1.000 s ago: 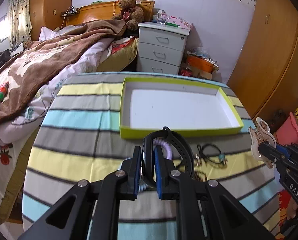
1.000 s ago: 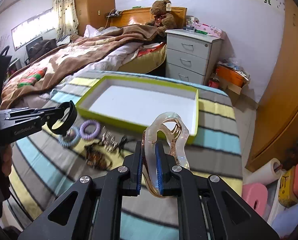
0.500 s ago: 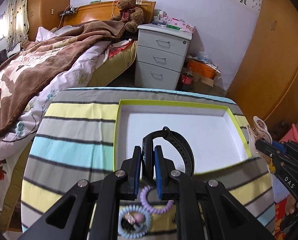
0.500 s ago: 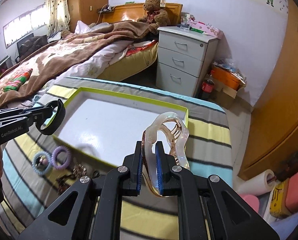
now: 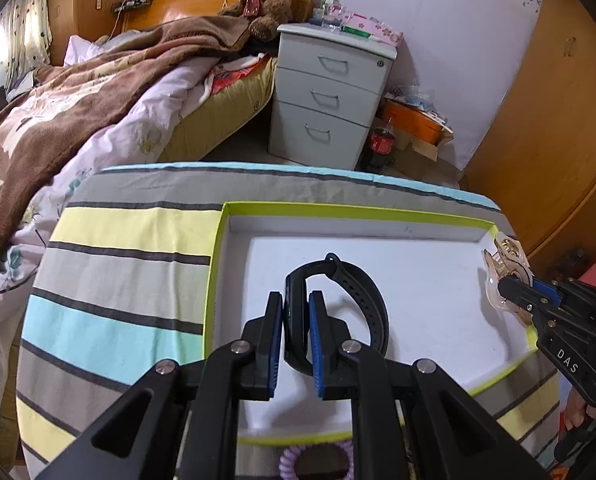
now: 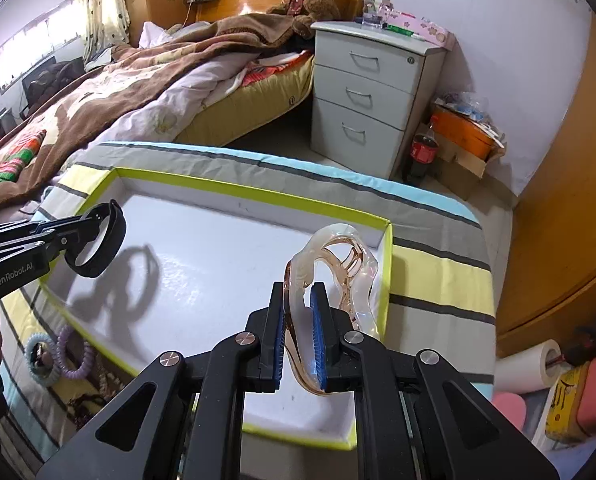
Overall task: Organize jewelry
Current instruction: 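Carry the clip and band into the green box and open both tools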
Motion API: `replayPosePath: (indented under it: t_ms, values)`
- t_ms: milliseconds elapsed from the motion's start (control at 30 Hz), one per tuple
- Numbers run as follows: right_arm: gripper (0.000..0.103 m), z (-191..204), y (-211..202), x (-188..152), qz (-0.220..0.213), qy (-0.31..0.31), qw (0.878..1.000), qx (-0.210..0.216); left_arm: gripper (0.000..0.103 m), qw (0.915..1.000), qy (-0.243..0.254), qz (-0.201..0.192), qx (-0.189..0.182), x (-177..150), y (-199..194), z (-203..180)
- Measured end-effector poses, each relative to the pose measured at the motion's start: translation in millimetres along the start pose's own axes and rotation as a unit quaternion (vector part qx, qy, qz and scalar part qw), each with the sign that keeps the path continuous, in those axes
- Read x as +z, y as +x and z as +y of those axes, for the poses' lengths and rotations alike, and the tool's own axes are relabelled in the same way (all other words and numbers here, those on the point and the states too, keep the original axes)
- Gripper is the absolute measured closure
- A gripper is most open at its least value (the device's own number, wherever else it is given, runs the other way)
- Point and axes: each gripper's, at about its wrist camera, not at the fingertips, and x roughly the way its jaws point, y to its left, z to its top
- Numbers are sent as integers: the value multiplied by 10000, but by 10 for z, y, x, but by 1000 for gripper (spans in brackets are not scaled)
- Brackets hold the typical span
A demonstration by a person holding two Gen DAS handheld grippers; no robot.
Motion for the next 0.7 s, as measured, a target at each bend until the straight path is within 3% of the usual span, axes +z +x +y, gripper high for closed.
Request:
replayPosePath:
  t_ms: [700]
  values:
    - [91,2,176,76,100,-90,9999,-80,89,9996,-14,249,166,-14,276,5]
